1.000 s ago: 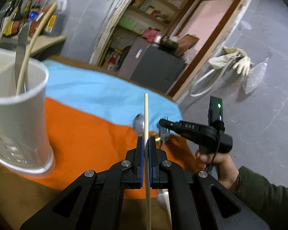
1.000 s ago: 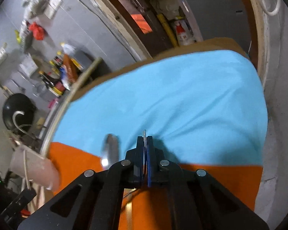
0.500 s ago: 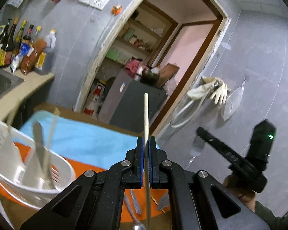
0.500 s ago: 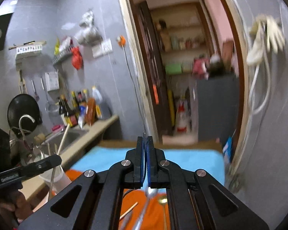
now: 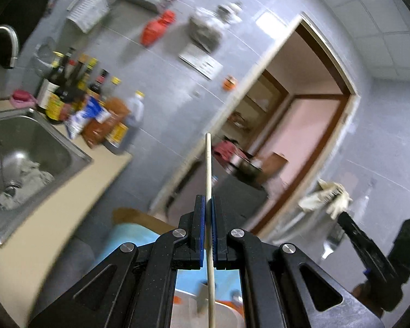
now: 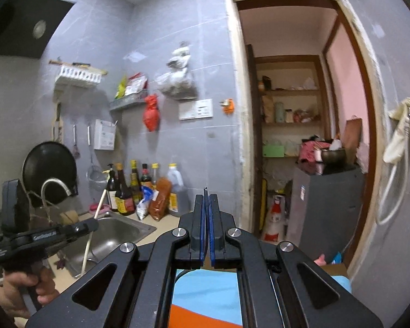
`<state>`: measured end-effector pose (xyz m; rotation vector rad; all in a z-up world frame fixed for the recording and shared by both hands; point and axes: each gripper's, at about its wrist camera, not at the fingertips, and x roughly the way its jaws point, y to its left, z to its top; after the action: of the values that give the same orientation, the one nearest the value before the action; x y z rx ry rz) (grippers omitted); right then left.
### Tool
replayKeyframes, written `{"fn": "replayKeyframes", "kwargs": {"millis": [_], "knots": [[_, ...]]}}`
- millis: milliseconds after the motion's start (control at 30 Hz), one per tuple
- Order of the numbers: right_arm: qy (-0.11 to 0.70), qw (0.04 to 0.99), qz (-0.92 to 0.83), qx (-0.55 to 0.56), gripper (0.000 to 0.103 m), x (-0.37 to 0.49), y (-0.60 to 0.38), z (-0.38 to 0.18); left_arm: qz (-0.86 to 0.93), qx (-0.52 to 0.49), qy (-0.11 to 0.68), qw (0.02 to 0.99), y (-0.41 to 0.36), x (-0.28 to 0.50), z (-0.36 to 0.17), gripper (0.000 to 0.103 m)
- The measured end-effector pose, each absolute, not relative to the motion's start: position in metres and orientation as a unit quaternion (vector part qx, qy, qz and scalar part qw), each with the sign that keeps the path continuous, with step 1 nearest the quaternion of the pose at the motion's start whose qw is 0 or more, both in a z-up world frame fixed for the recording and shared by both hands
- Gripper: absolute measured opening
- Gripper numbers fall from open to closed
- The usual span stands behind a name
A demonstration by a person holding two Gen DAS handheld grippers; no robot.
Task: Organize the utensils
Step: 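Carry the fork in the right tool while the left carries the chopstick to the caddy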
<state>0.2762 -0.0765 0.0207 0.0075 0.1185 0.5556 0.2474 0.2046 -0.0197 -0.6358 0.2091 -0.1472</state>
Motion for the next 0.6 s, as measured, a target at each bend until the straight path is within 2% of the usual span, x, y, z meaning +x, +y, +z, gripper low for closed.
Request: {"fn": "replayKeyframes", "kwargs": {"millis": [233,600], "knots": [[0.068,0.962,0.262,-0.029,0.001,0.278,-0.034,-0.01,-0.03,-0.291,0.081,0.953,0.231,0.262,-0.045,0.002],[0.094,0.96,0.251,-0.078,0.002,0.275,-0.01,-0.056,-0.001,-0.195,0.081,0.978,0.196,0.25,-0.083,0.002]]}}
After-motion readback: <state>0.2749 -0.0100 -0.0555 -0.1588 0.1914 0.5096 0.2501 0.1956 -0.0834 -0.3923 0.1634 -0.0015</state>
